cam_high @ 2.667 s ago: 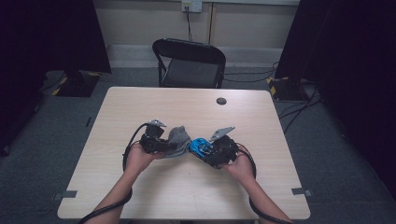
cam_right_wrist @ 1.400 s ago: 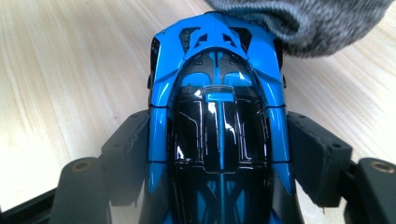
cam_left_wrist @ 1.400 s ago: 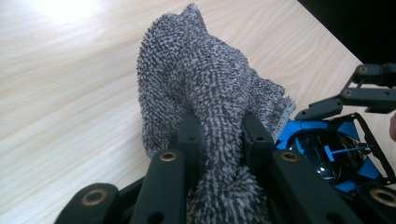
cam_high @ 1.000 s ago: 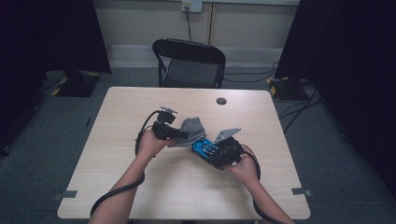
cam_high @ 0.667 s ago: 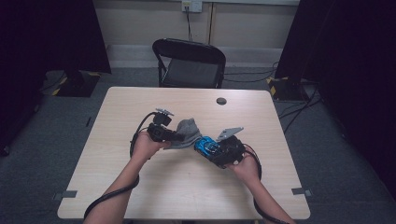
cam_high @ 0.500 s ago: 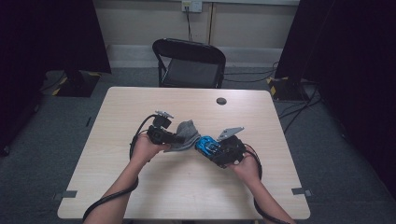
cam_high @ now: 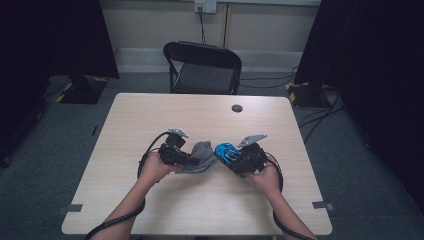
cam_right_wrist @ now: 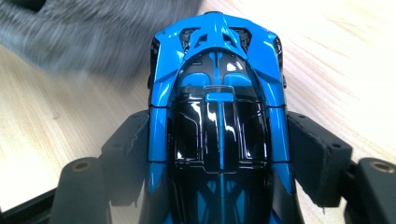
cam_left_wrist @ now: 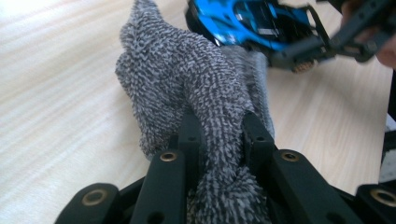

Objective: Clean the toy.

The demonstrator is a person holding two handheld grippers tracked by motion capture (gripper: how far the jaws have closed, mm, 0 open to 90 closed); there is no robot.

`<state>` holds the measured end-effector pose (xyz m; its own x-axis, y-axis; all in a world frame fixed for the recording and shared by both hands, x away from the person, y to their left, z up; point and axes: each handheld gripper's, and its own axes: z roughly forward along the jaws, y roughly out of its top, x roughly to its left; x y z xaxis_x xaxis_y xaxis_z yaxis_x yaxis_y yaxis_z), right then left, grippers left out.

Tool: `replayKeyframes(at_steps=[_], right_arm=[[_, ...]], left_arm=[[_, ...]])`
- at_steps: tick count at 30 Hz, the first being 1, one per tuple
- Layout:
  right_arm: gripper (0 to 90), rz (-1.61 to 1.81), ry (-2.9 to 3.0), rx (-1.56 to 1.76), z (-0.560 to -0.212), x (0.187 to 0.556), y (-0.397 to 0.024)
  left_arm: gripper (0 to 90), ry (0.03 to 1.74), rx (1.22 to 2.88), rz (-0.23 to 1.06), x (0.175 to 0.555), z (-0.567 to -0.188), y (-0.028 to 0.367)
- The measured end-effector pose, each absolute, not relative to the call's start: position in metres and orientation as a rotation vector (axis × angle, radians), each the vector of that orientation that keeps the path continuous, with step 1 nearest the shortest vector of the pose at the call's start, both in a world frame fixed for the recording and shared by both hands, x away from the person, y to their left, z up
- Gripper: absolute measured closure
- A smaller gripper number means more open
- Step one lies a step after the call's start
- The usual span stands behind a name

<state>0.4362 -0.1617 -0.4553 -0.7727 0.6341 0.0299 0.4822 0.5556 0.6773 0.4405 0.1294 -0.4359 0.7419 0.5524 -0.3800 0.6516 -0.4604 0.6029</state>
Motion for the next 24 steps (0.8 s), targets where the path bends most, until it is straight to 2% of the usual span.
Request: replayKeyframes(at_steps=[5,14,24], right_arm=[[28.5,1.035,2.576,0.942,-0.454,0.436,-0.163],[28.5,1.037,2.596,0.905,-0.453,0.432,-0.155],[28.5,1.043,2.619,0.836,-0.450,0.424,-0.146]], left_arm=[[73.9,0.952,2.143,-0.137,0.444,-0.433,0.144],[73.4,1.088,2.019,0.005,0.468,-0.412,0.170],[73.5,1.087,1.975,0.045,0.486,-0.399,0.147]])
